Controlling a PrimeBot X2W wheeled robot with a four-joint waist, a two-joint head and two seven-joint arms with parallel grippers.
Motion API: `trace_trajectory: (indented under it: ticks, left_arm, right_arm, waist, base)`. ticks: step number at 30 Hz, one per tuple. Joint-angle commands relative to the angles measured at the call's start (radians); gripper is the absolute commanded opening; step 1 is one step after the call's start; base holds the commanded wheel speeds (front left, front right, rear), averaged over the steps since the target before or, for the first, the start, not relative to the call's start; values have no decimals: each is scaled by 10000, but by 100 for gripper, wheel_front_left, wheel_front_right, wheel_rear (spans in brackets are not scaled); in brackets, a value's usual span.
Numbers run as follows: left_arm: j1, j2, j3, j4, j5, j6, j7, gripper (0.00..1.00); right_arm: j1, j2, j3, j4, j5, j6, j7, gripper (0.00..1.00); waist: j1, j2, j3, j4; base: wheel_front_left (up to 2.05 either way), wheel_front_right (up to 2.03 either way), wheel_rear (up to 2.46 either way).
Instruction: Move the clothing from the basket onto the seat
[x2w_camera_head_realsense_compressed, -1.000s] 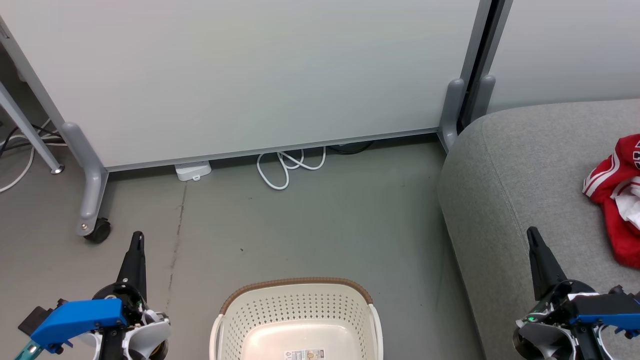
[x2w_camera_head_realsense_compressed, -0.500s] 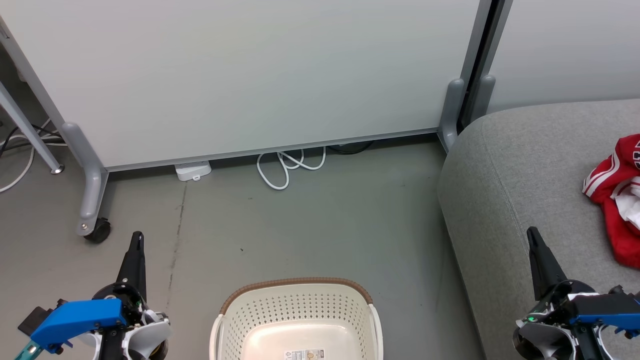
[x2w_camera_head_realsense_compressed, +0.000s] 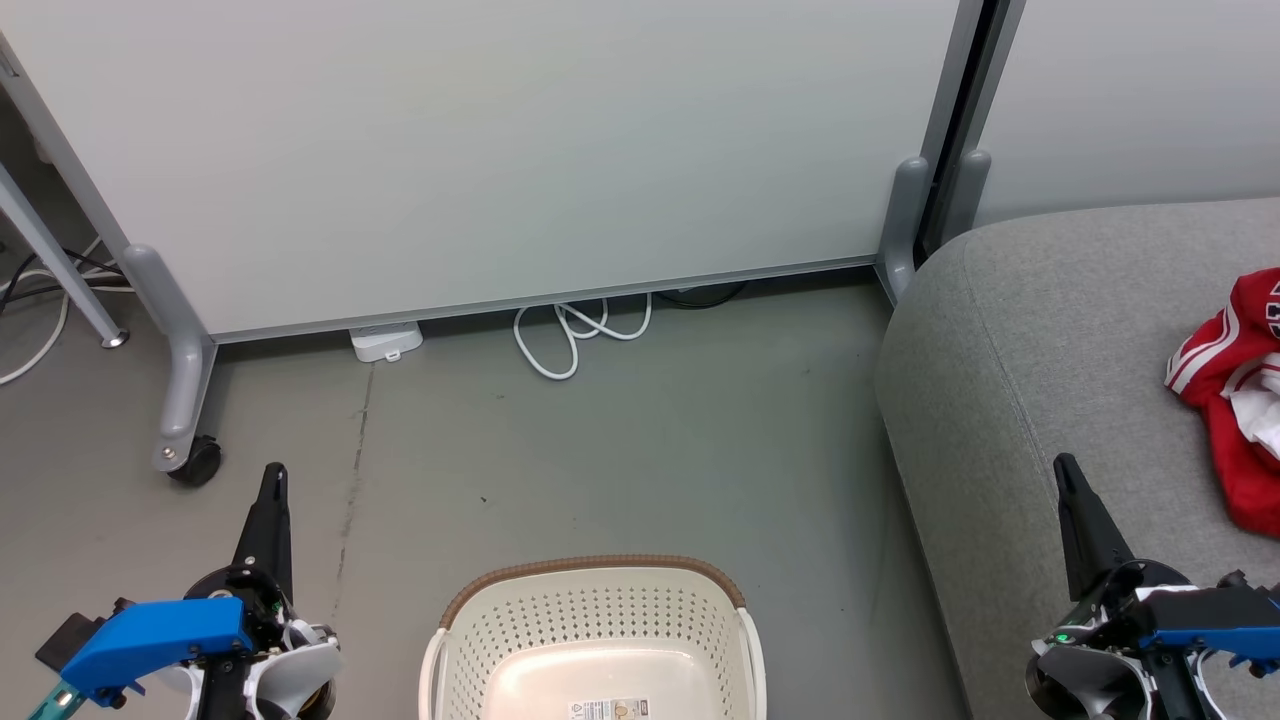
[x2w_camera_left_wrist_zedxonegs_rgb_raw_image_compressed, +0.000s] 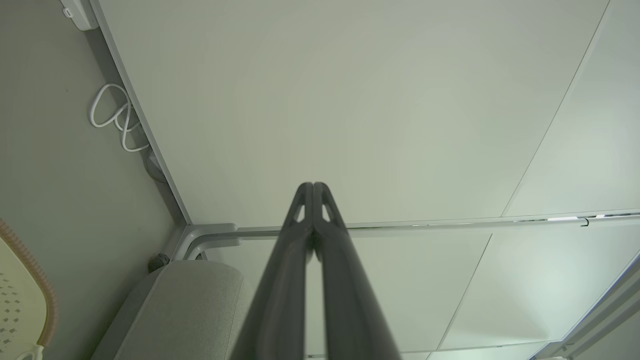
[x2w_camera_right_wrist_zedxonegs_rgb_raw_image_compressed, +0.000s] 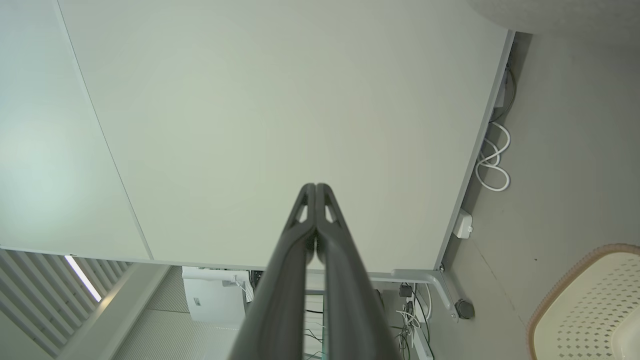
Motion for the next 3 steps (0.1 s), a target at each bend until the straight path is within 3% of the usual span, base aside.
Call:
trace_trajectory:
  ticks: [1,3]
  left_arm:
    - [-94,-4,27,-43,21,-35,34,0]
    - [-94,-6,30,-43,25,-35,36,0]
  right_arm:
    - [-117,-56,8,17,27,25,31,0]
    - [-117,-56,8,17,27,25,31,0]
  waist:
    - [0,0,0,0]
    - [0,0,0,0]
  base:
    - [0,0,0]
    - [0,0,0]
